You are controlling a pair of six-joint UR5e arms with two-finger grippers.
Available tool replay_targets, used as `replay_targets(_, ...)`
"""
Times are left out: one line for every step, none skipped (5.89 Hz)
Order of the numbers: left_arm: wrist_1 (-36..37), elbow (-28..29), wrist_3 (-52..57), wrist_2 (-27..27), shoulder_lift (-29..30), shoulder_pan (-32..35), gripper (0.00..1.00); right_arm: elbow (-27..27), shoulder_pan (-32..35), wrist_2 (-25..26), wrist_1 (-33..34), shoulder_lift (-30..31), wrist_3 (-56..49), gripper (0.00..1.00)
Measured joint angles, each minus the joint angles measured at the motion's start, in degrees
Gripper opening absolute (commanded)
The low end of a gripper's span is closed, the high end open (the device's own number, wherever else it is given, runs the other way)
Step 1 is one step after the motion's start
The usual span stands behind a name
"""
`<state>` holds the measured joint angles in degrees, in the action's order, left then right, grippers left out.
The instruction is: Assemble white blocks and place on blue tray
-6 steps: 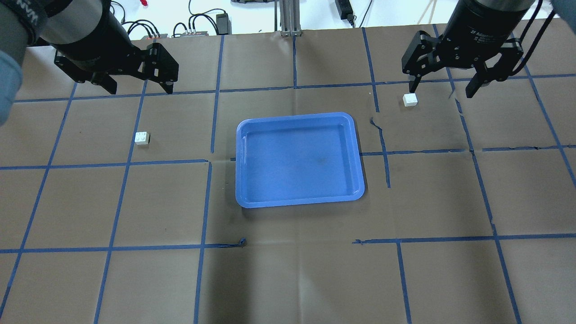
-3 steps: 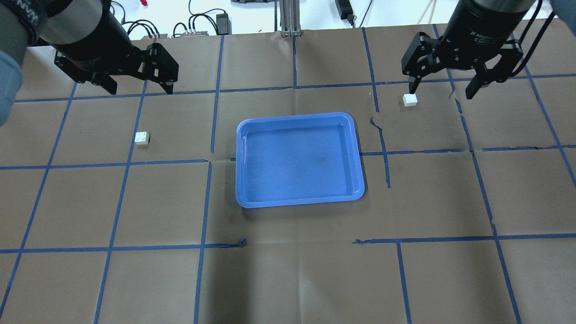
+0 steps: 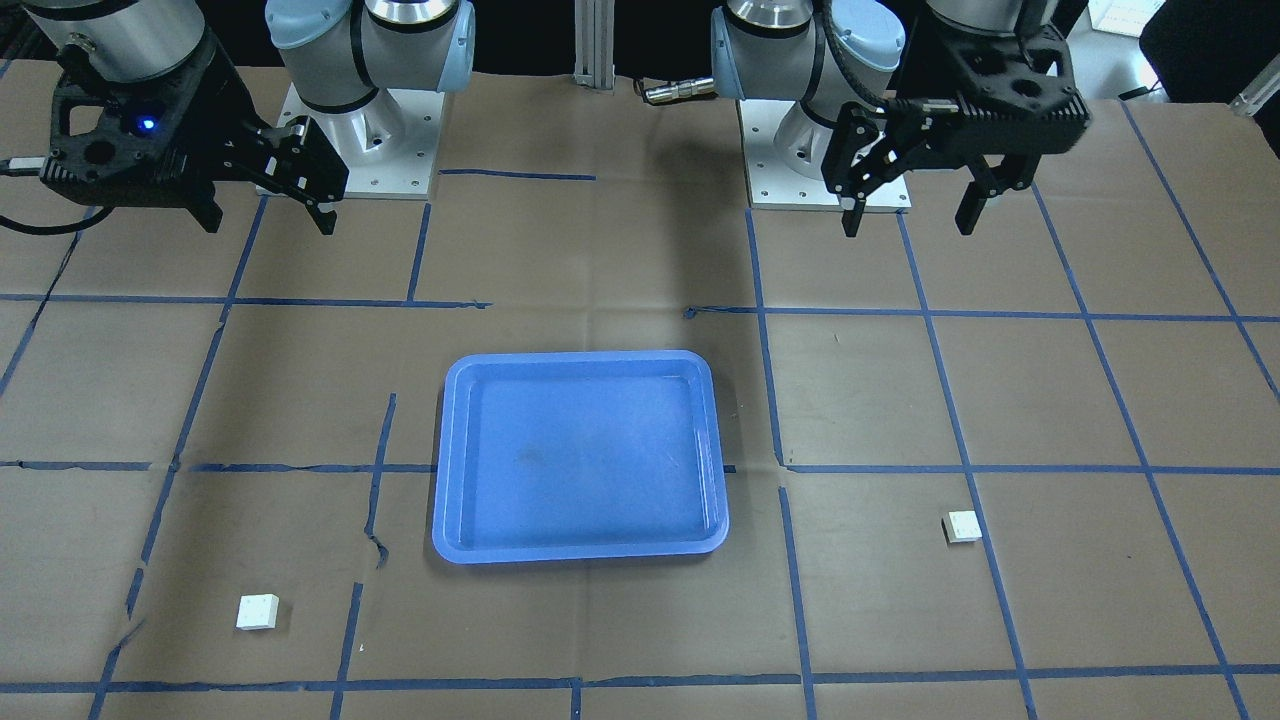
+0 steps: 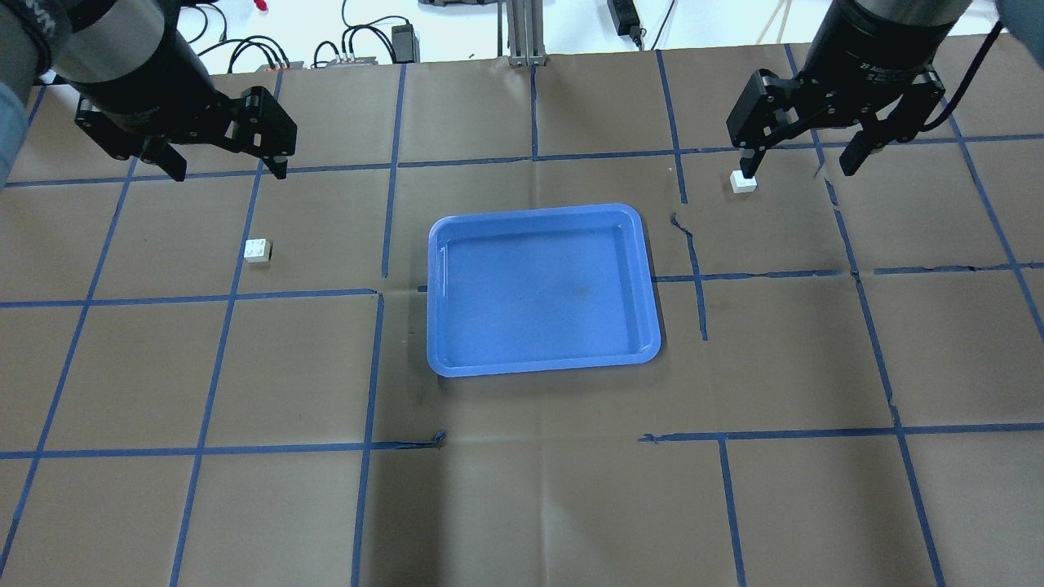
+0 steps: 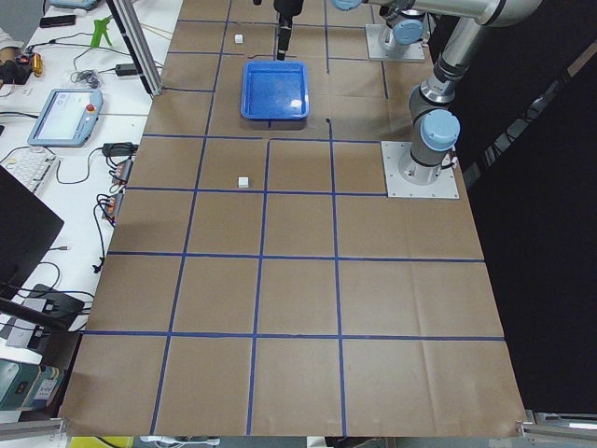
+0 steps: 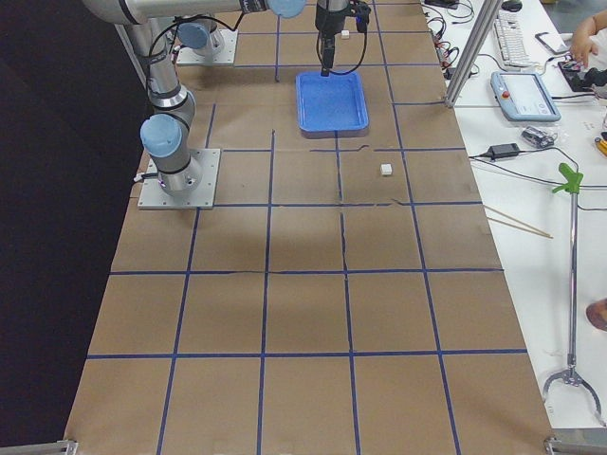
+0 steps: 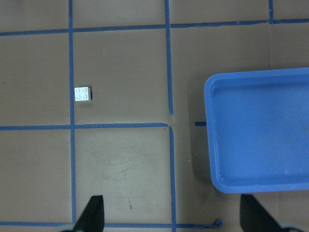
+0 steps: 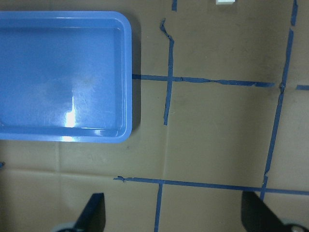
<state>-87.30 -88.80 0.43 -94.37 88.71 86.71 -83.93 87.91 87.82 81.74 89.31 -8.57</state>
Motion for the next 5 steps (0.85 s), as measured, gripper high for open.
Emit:
replay_targets(2.28,0.71,0.31,0.01,5.85,-3.38,0.99,0.0,-0.2,0.07,0.24,-0.11,-8.65,1.0)
replay_targets(7.86,0.46,1.52,-0.01,12.9,-5.99,0.99,0.0,-0.63,0.05,0.79,-0.56,-19.98,1.0)
replay_targets(13.34,-0.59,2.92,-0.16,19.15,-8.18,0.99,0.05,-1.5,-0.14,1.83,-1.75,-32.23,1.0)
replay_targets(18.72,-1.48,3.81,-0.19,24.17,-9.89,0.99,0.16,-2.88,-0.33,3.49,-3.11,-43.47,1.0)
replay_targets(23.6,-2.13,5.08,-0.09,27.84,-10.67,0.98,0.28,-4.5,-0.41,5.29,-4.48,-55.64,1.0)
